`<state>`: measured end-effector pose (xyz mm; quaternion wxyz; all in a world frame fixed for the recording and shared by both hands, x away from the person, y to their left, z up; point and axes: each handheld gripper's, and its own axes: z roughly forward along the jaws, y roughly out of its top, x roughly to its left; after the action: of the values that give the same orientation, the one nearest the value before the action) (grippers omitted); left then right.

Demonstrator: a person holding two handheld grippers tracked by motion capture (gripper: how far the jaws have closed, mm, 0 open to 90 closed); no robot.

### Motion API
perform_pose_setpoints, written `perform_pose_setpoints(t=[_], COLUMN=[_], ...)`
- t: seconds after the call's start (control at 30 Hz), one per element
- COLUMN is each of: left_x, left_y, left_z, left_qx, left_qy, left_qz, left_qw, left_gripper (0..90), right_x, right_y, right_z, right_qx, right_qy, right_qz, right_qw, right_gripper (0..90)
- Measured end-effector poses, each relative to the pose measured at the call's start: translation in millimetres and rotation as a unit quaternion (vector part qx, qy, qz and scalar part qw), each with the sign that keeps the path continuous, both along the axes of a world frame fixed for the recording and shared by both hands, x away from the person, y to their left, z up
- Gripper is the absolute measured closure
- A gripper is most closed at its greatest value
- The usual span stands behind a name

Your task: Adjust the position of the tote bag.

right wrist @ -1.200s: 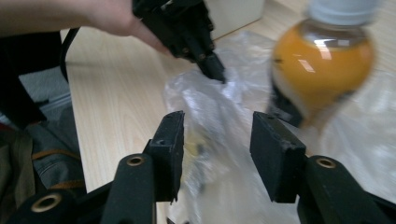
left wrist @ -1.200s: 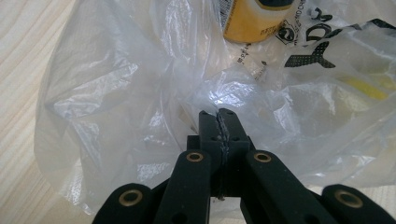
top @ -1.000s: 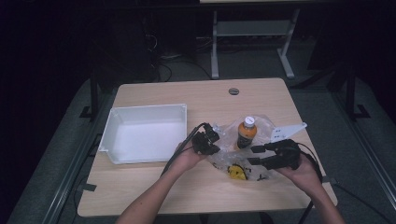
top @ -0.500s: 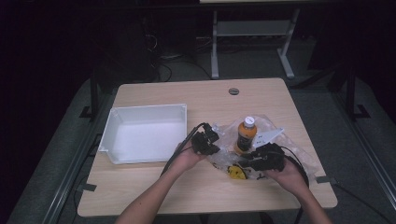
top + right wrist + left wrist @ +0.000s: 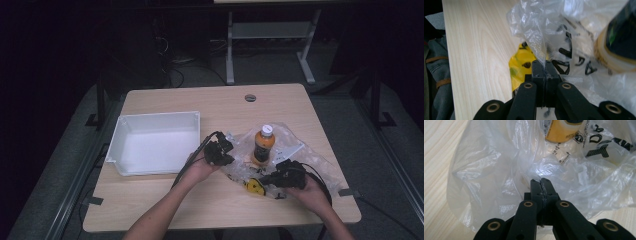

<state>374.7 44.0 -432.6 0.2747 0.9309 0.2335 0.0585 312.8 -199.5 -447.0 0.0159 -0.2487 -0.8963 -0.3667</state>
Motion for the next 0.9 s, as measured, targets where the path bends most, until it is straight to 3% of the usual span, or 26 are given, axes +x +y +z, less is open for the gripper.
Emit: perform_pose_setpoints(t=[0.37,0.73,0.9], left_x=[1.1,-0.9,-2.5], left_y=[1.4,2.4,7.7], left_z=[-1.5,-4.4,-3.4], left_qx=[0.003,-0.004,-0.017], left_qy=[0.005,0.009,0.010], left_qz=[-0.003,-0.002,0.002], left_qw=[1.0000,0.9999,0.9998], left_gripper=[90.0,90.0,89.5], right_x=[-6.2,-8.0,-11.1], right_y=[-14.4,-20.4,-22.8], right_z=[-9.9,-12.7,-11.0], right_qx=[-0.009,-0.010,-0.004], right_qy=[0.022,0.018,0.015], right_qz=[-0.015,-0.025,-0.032], right_qw=[0.9996,0.9995,0.9994], right_gripper=[89.4,89.0,80.3])
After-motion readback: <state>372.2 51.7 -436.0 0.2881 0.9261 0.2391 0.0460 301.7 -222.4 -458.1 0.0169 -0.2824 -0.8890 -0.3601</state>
